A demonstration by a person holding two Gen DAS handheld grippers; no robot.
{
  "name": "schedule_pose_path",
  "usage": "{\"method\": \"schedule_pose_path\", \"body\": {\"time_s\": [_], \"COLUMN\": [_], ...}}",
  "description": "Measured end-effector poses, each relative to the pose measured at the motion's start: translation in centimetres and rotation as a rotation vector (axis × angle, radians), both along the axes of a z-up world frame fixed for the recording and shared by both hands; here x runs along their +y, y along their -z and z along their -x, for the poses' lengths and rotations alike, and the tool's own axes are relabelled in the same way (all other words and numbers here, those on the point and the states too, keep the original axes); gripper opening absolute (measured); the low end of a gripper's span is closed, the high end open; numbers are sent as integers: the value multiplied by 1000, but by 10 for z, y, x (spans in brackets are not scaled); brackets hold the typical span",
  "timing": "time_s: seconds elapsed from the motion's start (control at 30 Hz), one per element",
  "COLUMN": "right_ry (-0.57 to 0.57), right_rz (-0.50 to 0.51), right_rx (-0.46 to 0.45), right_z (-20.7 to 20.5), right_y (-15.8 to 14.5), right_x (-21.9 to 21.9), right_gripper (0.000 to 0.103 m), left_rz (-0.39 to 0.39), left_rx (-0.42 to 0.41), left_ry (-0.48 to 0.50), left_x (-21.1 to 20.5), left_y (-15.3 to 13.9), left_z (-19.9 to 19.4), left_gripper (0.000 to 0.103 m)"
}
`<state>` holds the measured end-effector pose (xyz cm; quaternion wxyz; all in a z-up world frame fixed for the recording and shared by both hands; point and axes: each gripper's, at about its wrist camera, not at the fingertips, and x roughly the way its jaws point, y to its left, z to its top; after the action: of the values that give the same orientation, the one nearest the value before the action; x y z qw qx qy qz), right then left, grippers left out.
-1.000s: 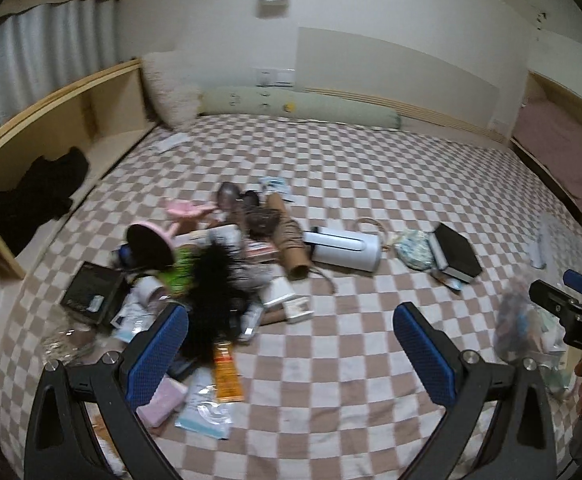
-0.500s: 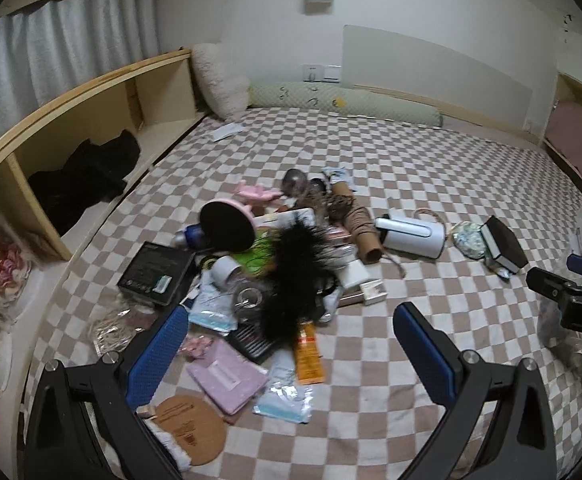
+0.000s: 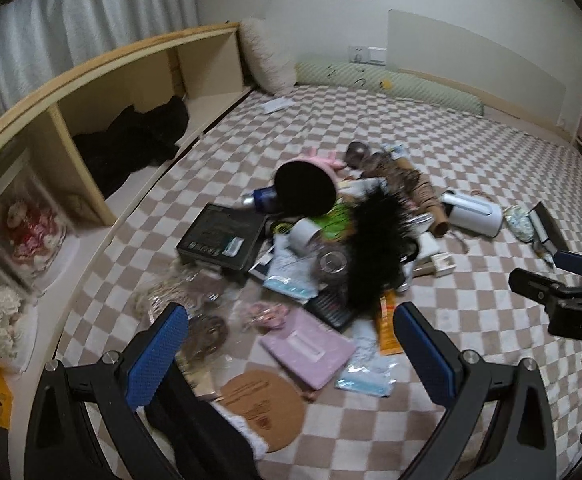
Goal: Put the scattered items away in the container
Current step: 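Lower the right tool toward the orange hand-cream tube in the pile, then close the right tool around the orange hand-cream tube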
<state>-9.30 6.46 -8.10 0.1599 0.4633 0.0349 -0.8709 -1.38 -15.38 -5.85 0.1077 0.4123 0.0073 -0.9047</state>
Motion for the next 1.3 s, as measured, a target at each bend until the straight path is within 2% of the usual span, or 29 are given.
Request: {"method": "schedule_pose_path", "body": {"time_s": [0.17, 0.37, 0.43, 0.53, 0.63, 0.73, 0.83, 0.9, 1.07, 1.23, 1.3], "right_ry": [-67, -107, -105, -104, -107, -108, -120, -123, -137, -130, -124], "right_rz": [-14, -13, 10, 41, 58, 83, 71, 66, 60, 36, 23], "right_rx": [-32, -75, -100, -142, -184, -231, -260, -279, -311, -326, -329], "right_z": [2, 11, 16, 25, 32, 38, 41, 43, 45, 46, 46], "right_y": [21, 44, 51, 64, 78, 93, 107, 116, 131, 138, 138], "right_x": [-33, -55, -57, -59, -64, -69, -76, -80, -88, -91, -91], "right_gripper": [103, 102, 93, 91, 81, 79, 68, 56, 43, 40, 33], "left_rz": [5, 32, 44, 70, 93, 106, 121, 131, 151, 177, 189], "left_rx": [-51, -112, -135, -170, -194, -214, -232, -243, -261, -281, -289], "left_ry": [-21, 8, 22, 42, 64, 85, 106, 121, 154, 182, 193], "left_x": [-21, -26, -25, -22, -16, -10, -4, 0, 9, 18, 22], "left_y": [18, 40, 48, 61, 69, 76, 83, 87, 97, 106, 109], "left_z": [0, 6, 10, 14, 18, 21, 25, 27, 32, 36, 37], "left_gripper": [103, 103, 103, 103, 103, 103, 103, 103, 103, 103, 103]}}
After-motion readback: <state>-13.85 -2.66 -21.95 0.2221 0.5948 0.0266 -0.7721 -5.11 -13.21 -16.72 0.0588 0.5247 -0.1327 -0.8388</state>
